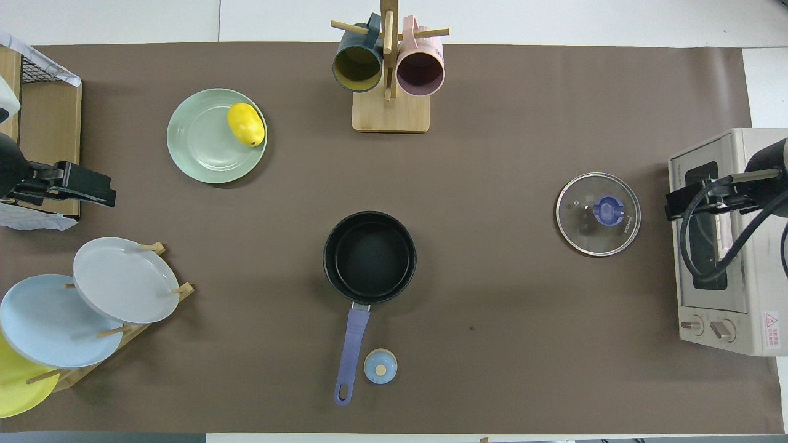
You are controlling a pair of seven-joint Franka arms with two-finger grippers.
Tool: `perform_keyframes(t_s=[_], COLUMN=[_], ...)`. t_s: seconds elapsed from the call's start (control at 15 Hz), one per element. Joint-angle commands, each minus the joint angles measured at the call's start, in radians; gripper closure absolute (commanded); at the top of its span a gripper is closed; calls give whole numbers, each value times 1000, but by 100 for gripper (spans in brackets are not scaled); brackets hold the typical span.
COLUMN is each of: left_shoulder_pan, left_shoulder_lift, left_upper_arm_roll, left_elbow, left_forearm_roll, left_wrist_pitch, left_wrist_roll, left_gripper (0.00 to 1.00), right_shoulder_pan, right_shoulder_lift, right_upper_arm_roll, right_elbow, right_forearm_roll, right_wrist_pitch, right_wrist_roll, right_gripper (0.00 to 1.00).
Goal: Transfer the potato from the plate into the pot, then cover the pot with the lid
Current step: 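Reach the left gripper to the yellow potato on the green plate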
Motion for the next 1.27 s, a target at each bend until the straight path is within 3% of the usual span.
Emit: perform_keyframes(t_s=[0.0,0.33,0.8,1.2], left_shoulder_pan=[-6,-2,-8,-52], left_shoulder_lift=[-4,-7,8,290], left_upper_arm_roll=[4,4,-2,-5], left_elbow=[1,-5,-11,162], left_forearm_roll=[-20,-21,-53,-69], left_wrist_pitch=[7,10,127,177], left_wrist_roll=[-10,-18,-68,-68], left_gripper=[0,0,0,0], right_shoulder_pan=[-7,-7,-7,-7], right_shoulder_lift=[-10,-10,-10,-10], right_upper_arm_roll=[3,3,3,3], right_elbow=[-5,-4,-4,-4], right_forearm_roll=[13,13,13,13], right_wrist_pitch=[-9,-9,-11,-9], right_wrist_roll=[18,18,18,18], right_gripper=[0,0,0,0])
